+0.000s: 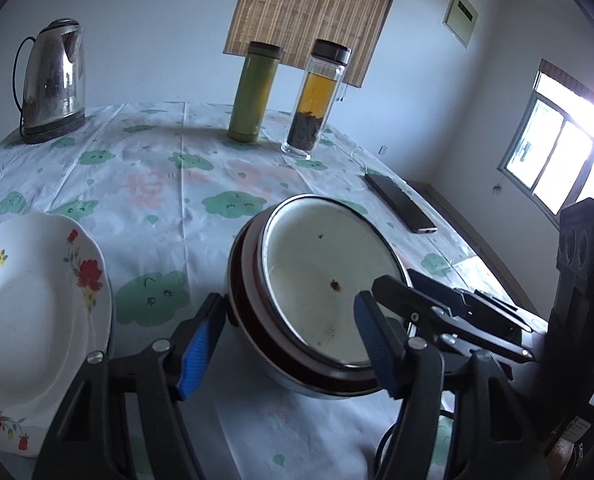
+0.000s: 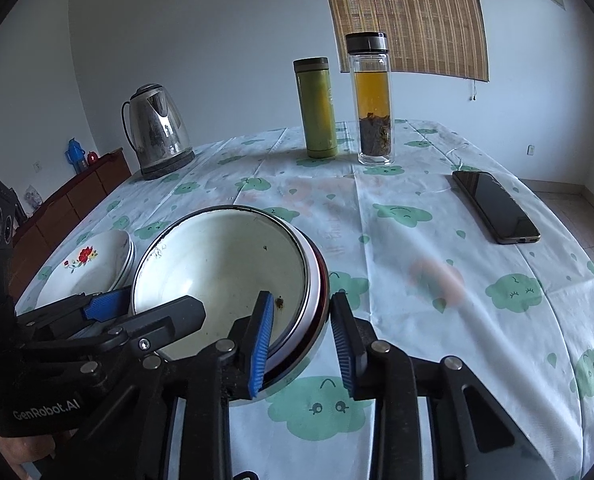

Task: Organize plates and bowls
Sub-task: 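Lift the stacked bowls with the left gripper toward the flower plates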

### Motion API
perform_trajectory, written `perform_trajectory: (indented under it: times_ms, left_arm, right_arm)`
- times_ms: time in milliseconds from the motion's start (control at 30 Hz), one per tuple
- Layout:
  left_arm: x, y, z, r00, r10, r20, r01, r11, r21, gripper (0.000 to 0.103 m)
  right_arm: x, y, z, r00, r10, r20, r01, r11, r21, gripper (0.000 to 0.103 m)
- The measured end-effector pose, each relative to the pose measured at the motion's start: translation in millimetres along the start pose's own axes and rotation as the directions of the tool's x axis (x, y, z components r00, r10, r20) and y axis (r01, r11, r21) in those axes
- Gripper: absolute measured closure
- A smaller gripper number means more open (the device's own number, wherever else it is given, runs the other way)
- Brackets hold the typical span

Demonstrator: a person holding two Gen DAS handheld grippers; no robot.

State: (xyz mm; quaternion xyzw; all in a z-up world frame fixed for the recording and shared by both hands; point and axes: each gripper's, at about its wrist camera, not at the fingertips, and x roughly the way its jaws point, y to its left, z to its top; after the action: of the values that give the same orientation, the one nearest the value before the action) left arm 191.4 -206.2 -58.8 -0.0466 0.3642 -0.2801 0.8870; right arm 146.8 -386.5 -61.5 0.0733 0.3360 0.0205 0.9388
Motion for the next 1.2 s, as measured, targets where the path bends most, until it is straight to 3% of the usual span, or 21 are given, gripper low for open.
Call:
perform_trajectory:
  times_ms: [367,400,533,733,867,1200]
  left_arm:
    - [1,-1,-1,1.000,0.018,0.001,-0.018,1.000,0.016,0.038]
    - [1,0,0,1.000,0.022,0.001,-0.022,1.000,0.014,0.043]
    - [4,12,-1,1.000,-0.005,-0.017,0.005,0.999,-0.035,0.043]
    - [2,9,-2,0.999,0.042,-0.025,-0.042,0.999,-0.024,0.042]
    - [1,8,-2,0.999,0.016,-0.029,-0.016,1.000,-0.015,0.044]
    - [2,10,-4,0.999,0.043,-0.032,-0.044,0.998,-0.051,0.047]
  right_arm:
    - [2,-1,1,1.000,0.007,-0.002,-0.007,1.000,0.002,0.073]
    - [2,-1,1,1.000,0.005,-0.002,-0.005,1.000,0.002,0.075]
    - [4,-3,2,1.000,0.018,-0.001,-0.018,1.000,0.016,0.077]
    - [6,-1,2,1.000,0.015,0.008,-0.015,1.000,0.006,0.076]
    - [8,-2,2,1.000,0.017,0.002,-0.017,1.000,0.006,0.076]
    - [2,6,7,1.000,0.022,-0.001,-0.022,1.000,0.008,0.076]
